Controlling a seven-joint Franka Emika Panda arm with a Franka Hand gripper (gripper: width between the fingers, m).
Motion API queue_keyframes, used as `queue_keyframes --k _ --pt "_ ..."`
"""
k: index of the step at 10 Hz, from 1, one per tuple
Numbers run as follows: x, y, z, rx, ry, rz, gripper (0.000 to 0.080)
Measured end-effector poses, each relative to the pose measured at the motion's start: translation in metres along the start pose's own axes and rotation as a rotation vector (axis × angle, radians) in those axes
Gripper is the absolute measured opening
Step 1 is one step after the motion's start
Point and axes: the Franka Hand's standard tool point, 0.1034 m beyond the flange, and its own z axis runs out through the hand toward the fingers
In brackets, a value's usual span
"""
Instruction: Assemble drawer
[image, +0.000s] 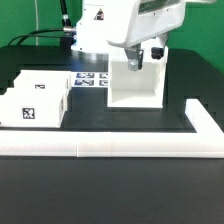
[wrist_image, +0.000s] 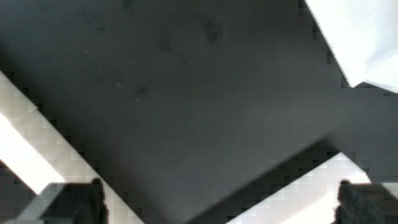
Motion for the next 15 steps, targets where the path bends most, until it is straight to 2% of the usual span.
queue_keyframes --k 7,8,9,10,11,12,15 --pt "0.000 -0.001 -0.001 -0.001 0.002 0.010 0.0649" --pt "-0.004 -0.008 -0.007 -0.020 0.021 0.111 0.0649" --pt "-0.009 -0.025 -0.015 -0.036 0.033 0.202 0.0649" --pt "-0.011 -0.044 -0.021 -0.037 0.030 0.289 0.0649" --pt "-0.010 -0.054 -0.028 -0.038 0.031 0.340 0.0649" --pt "-0.010 -0.054 -0.033 -0.039 0.042 0.348 0.0649" --pt "-0.012 -0.054 -0.030 -0.034 0.042 0.368 0.0649"
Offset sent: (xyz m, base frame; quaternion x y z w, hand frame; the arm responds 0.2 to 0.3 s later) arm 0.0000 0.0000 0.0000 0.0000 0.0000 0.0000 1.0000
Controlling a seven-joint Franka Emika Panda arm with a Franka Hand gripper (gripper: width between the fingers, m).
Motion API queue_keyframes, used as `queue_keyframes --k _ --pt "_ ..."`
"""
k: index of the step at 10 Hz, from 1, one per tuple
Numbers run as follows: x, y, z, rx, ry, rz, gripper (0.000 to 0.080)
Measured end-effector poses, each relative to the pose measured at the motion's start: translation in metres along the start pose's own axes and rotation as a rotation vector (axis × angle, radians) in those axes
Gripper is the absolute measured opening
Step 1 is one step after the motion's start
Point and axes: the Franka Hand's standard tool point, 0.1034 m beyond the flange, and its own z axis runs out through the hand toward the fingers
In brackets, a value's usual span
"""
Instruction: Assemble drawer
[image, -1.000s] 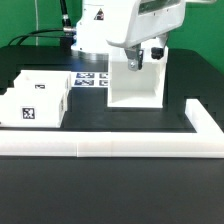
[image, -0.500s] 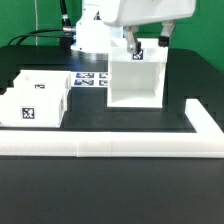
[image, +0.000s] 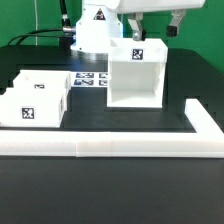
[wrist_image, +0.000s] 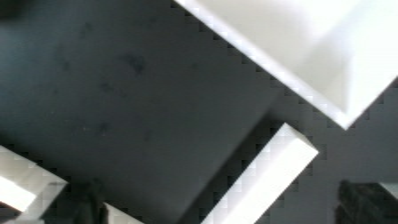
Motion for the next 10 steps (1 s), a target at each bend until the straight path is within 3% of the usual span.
queue_keyframes --k 1,2,5,10 --pt "-0.007 0.000 0.001 0.006 0.004 0.108 0.0649" --pt "-0.019 -0.010 0.000 0.001 0.001 0.193 0.0649" --pt "-0.038 -0.048 0.010 0.005 -0.030 0.447 0.0649" --pt "-0.040 -0.052 0.015 0.015 -0.017 0.478 0.0649"
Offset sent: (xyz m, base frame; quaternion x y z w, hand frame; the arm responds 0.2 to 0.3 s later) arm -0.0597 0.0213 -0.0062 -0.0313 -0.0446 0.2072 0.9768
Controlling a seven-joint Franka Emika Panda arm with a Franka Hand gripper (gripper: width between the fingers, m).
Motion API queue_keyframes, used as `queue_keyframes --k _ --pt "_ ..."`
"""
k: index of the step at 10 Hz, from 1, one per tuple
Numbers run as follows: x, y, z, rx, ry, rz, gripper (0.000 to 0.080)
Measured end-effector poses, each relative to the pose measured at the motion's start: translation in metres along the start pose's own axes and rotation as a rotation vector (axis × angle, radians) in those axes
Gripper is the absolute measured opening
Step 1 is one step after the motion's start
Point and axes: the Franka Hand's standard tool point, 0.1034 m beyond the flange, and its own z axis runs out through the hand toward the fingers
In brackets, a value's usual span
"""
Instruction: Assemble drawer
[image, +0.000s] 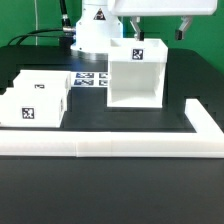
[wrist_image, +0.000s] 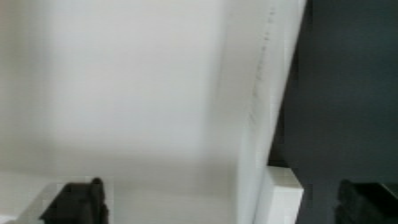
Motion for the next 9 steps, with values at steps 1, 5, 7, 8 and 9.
queue_keyframes --k 1,5,7,8,9 --pt "-0.010 -0.002 0.006 0.014 0.014 0.104 0.0649" --pt "-0.031 -0.012 0.028 0.017 -0.004 0.146 0.0649" --pt "-0.028 -0.014 0.027 0.018 -0.003 0.139 0.0609" --pt "-0.027 -0.014 0.026 0.018 -0.002 0.137 0.0415" --pt "-0.027 -0.014 0.026 0.018 -0.002 0.137 0.0415"
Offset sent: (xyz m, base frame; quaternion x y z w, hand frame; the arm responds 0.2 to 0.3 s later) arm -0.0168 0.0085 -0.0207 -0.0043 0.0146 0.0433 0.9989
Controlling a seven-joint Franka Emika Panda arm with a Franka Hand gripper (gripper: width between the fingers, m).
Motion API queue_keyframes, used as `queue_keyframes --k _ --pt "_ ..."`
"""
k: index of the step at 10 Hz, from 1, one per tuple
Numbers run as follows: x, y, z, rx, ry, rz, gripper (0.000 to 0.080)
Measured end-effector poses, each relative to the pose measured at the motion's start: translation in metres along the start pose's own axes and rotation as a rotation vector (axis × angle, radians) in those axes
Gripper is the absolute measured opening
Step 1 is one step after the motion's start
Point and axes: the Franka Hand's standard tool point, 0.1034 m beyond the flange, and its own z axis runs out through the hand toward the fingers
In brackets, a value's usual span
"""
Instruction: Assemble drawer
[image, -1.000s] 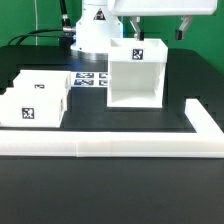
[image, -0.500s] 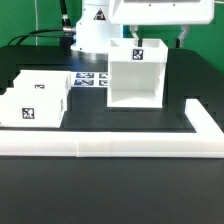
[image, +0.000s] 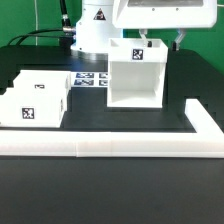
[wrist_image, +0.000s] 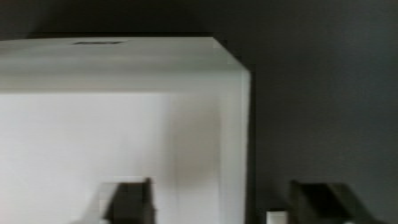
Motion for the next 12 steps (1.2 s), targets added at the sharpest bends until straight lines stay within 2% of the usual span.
queue_keyframes --k 2,3,9,10,12 --pt "0.000 0.000 0.000 0.000 0.000 0.000 0.0079" --pt "0.000 0.000 0.000 0.000 0.000 0.000 0.0036" --pt "0.000 0.000 0.000 0.000 0.000 0.000 0.0036" --pt "0.004 0.001 0.000 0.001 0.001 -0.007 0.0036" --pt "0.043 0.002 -0.001 0.012 0.021 -0.011 0.0038"
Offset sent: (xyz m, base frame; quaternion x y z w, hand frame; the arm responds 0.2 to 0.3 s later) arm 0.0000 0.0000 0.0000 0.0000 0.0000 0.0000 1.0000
